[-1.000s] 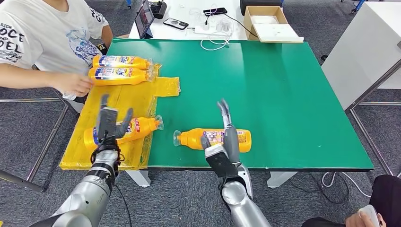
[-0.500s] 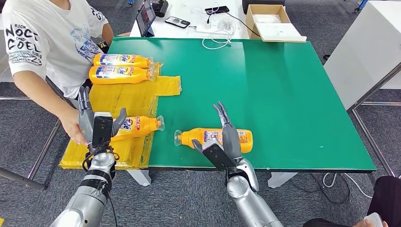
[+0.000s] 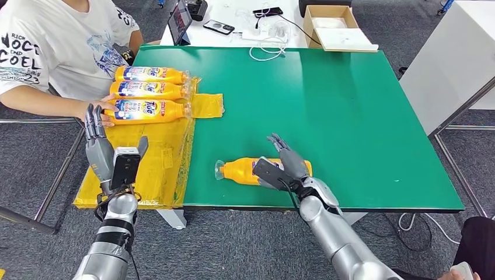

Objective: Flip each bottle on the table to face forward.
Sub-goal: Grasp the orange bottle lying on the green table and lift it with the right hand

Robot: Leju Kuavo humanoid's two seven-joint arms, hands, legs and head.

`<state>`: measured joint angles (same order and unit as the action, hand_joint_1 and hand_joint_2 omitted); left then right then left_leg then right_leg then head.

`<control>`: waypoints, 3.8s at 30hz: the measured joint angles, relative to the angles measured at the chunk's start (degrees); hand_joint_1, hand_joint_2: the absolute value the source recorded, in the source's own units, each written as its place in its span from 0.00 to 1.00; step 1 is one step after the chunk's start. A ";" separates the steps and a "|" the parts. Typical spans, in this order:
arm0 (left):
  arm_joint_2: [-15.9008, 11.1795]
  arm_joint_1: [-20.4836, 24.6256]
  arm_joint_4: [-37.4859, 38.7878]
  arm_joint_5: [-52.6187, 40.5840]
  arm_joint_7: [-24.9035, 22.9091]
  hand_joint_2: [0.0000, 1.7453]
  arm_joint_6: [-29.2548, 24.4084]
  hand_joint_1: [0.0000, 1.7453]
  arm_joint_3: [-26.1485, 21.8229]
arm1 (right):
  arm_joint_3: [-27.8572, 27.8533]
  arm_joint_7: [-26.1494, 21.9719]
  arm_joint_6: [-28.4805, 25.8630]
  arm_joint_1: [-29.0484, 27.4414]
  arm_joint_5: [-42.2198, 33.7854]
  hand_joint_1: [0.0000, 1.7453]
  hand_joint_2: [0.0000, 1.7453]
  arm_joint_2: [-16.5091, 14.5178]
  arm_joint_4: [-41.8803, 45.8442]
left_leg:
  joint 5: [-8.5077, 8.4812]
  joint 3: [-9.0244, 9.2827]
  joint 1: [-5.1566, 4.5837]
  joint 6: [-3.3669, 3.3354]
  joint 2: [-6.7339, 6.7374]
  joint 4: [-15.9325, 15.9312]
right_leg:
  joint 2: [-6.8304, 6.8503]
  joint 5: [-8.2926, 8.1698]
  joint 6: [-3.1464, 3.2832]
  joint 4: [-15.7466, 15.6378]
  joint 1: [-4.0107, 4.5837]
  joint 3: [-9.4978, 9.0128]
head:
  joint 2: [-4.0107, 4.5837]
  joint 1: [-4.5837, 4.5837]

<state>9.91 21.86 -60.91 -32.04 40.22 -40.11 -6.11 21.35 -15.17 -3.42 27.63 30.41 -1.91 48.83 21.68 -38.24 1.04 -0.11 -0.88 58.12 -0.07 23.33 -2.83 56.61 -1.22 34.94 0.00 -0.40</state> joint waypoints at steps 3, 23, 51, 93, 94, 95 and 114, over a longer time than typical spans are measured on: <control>0.08 -0.05 0.15 1.12 0.00 1.00 0.01 0.00 0.14 | 1.59 0.77 4.83 2.58 0.35 0.00 1.00 1.25 -3.65 | 0.00 0.01 0.01 0.00 0.01 0.00 | 0.00 0.00 0.00 0.00 0.02 0.01 | 0.00 0.00; 0.86 0.79 4.98 4.22 0.00 1.00 0.03 0.00 5.05 | 9.98 1.57 15.50 11.45 0.19 0.00 1.00 6.59 -13.98 | 0.00 0.23 0.00 -0.01 -0.01 0.02 | 0.00 0.01 0.01 -0.02 -0.01 -0.14 | 0.00 0.01; 1.39 1.62 8.98 5.30 0.00 1.00 0.03 0.00 7.49 | 14.54 2.11 14.79 12.65 -6.91 1.00 1.00 9.26 -15.50 | 0.03 0.57 0.02 -0.01 0.07 0.01 | -0.01 0.01 0.01 -0.03 0.02 -0.48 | 0.00 0.00; 5.93 -1.02 -1.73 48.41 -12.68 1.00 56.49 0.00 19.86 | -4.63 -23.33 -26.84 -15.51 -1.46 1.00 1.00 -9.76 18.13 | 0.06 -0.16 0.02 0.01 0.10 -0.01 | -0.03 0.03 0.02 0.00 0.02 0.18 | 0.00 0.01; 5.93 -1.05 -1.73 48.52 -12.75 1.00 57.03 0.00 20.19 | -3.90 -23.24 -26.83 -15.14 -1.32 1.00 1.00 -10.16 16.77 | 0.05 -0.15 0.02 0.01 0.09 -0.01 | -0.03 0.03 0.02 0.00 0.02 0.18 | 0.00 0.01; 5.93 -1.08 -1.73 48.60 -12.80 1.00 57.46 0.00 20.54 | -3.27 -23.20 -26.83 -14.73 -1.28 1.00 1.00 -10.55 15.48 | 0.05 -0.15 0.02 0.01 0.08 -0.01 | -0.03 0.03 0.02 0.00 0.02 0.18 | 0.00 0.01; 5.96 -0.19 0.50 46.59 -12.97 1.00 59.15 0.00 24.49 | 0.60 -18.32 -26.26 -4.24 -0.28 1.00 1.00 -14.10 1.17 | 0.03 -0.14 0.03 0.02 0.08 -0.01 | -0.03 0.02 0.02 0.00 0.03 0.19 | 0.00 -0.01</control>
<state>15.87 21.67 -60.41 14.55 27.24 19.04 18.38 21.95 -33.49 -29.68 23.38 30.13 -16.01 50.00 21.71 -38.38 1.07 -0.09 -0.79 58.11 -0.10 23.35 -2.81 56.61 -1.20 35.14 0.00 -0.41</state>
